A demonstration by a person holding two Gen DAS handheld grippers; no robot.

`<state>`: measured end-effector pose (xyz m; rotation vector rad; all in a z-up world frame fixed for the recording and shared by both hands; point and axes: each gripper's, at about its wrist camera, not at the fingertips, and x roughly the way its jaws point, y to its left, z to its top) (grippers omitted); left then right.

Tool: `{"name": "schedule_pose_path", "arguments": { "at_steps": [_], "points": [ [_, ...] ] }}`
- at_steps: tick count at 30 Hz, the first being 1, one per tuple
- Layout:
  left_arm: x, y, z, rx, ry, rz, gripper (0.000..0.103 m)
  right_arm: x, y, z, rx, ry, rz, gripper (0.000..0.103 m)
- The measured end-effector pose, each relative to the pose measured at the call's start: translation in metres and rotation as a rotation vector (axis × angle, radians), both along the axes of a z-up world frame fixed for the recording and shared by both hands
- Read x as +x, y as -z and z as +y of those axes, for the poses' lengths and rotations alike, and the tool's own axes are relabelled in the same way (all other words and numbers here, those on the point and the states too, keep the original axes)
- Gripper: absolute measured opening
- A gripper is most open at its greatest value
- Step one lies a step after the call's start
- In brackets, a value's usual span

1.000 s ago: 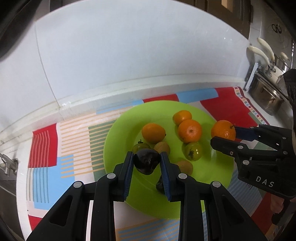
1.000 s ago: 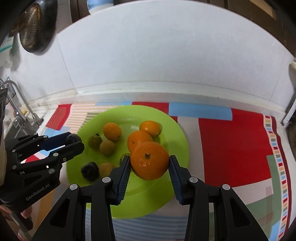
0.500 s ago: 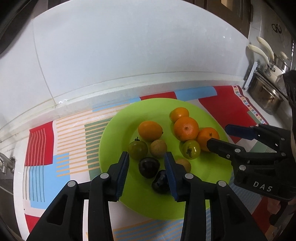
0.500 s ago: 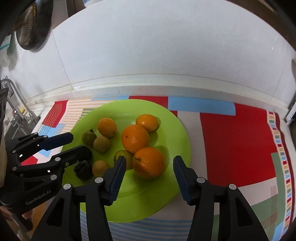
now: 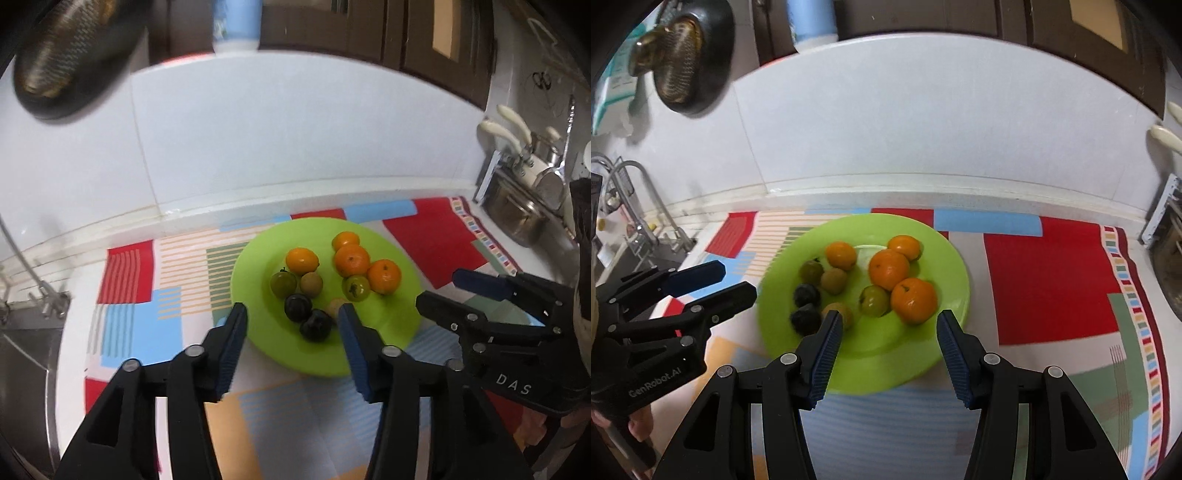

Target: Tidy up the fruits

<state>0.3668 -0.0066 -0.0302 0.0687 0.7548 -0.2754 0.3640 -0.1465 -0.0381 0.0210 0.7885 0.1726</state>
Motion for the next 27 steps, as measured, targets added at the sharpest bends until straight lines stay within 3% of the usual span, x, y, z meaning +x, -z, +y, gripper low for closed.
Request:
{"name": "schedule_pose_path", "arguments": {
  "at_steps": [15, 27],
  "points": [
    [-0.101, -0.034, 0.020, 0.024, 0.026, -0.123, 0.075, -0.111, -0.030, 0.014, 0.017, 0.122, -0.081, 0.057],
    [-0.185, -0.059, 0.020, -0.015, -0.030, -0.186, 0.083, -0.195, -0.064, 0.008, -0.006, 0.122, -0.154, 0.063]
  ]
}}
